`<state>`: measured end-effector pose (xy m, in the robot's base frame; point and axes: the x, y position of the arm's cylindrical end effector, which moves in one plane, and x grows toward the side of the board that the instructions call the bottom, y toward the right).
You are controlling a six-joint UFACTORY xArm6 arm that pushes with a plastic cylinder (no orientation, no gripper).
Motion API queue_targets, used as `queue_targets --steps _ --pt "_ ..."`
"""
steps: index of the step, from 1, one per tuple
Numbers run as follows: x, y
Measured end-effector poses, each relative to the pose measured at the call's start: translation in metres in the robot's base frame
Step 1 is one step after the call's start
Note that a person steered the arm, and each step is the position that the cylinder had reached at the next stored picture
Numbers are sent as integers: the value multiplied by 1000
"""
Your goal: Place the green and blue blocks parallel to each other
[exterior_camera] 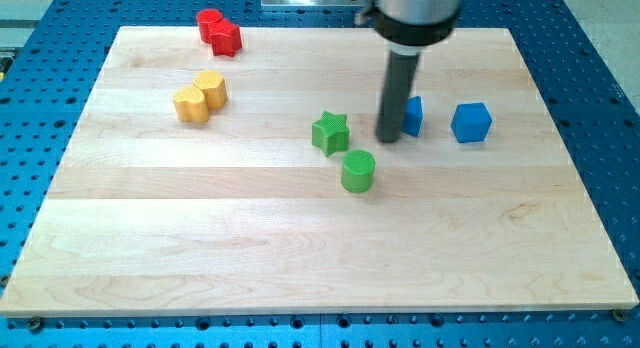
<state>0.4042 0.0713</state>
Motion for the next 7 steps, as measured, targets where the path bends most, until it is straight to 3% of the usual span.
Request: queue_targets --steps 2,3,4,5,6,7 --pt "9 55" --pt "111 62" --pt "157 29" --pt "91 -4" --pt "75 -45" --pt "72 -48"
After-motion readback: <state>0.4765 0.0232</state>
